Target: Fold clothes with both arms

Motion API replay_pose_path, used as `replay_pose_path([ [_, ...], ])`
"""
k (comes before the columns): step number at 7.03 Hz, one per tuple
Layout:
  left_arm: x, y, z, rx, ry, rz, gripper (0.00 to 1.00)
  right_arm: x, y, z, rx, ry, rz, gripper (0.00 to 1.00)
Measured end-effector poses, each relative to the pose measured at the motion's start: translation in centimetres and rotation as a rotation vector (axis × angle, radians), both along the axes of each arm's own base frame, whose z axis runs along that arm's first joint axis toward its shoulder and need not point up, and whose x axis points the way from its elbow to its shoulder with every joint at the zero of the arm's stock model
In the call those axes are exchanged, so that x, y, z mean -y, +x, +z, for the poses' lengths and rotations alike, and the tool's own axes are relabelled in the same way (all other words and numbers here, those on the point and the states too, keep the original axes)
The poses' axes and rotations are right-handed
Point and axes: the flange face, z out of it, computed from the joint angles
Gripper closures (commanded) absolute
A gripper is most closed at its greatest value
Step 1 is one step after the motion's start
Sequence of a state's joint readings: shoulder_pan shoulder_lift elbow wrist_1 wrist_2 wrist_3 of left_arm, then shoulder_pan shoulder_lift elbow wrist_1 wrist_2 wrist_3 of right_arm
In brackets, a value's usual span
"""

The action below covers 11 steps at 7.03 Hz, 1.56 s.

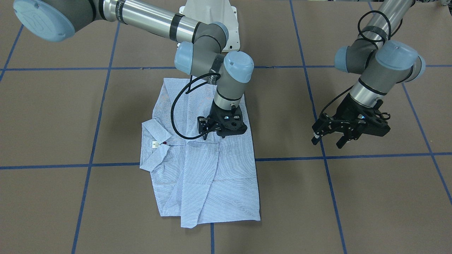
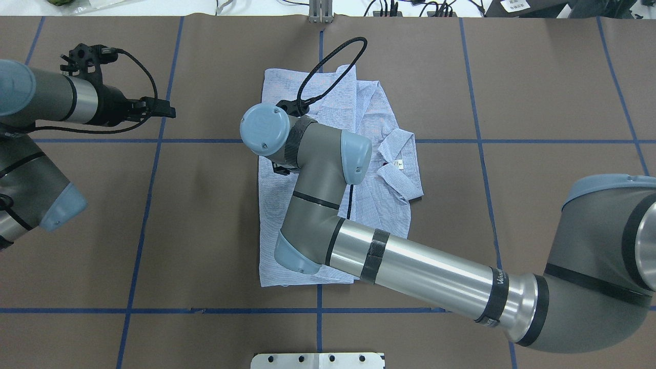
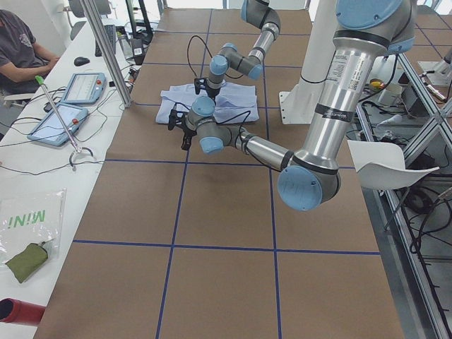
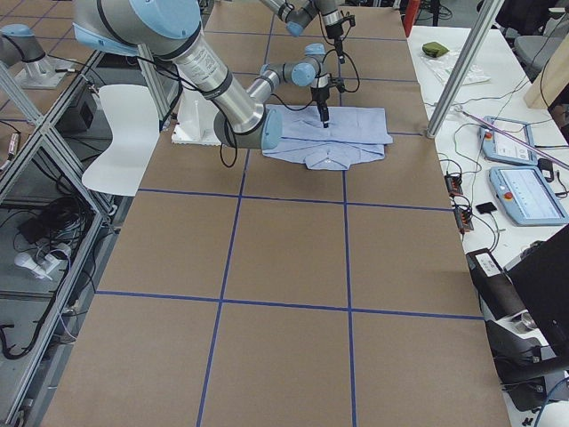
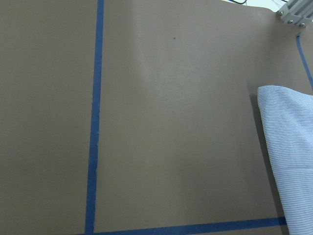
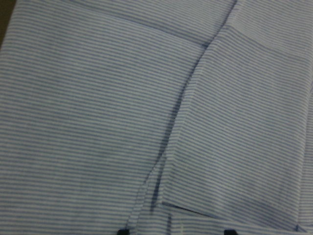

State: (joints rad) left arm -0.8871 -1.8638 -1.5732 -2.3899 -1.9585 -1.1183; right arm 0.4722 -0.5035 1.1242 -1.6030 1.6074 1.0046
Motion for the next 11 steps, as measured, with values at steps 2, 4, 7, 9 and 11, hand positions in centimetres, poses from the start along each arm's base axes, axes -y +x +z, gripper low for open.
replay_pose_path([
  [2,-0.03,0.09,0.05,0.000,0.000,0.001,0.00,-0.10,-0.11,0.15,0.010,0.003,-0.001,0.22],
  [4,-0.02,0.13,0.08,0.002,0.000,0.001,0.00,-0.31,-0.36,0.48,0.033,0.014,-0.003,0.24],
  [7,-0.03,0.30,0.02,0.001,0.000,0.003,0.00,-0.56,-0.48,0.47,0.042,0.020,-0.008,0.57],
  [9,-0.03,0.36,0.06,0.002,-0.001,0.003,0.00,-0.62,-0.43,0.39,0.043,0.021,-0.010,0.64],
  [11,-0.01,0.46,0.12,0.003,-0.002,0.004,0.00,-0.63,-0.41,0.44,0.042,0.021,-0.011,0.89],
])
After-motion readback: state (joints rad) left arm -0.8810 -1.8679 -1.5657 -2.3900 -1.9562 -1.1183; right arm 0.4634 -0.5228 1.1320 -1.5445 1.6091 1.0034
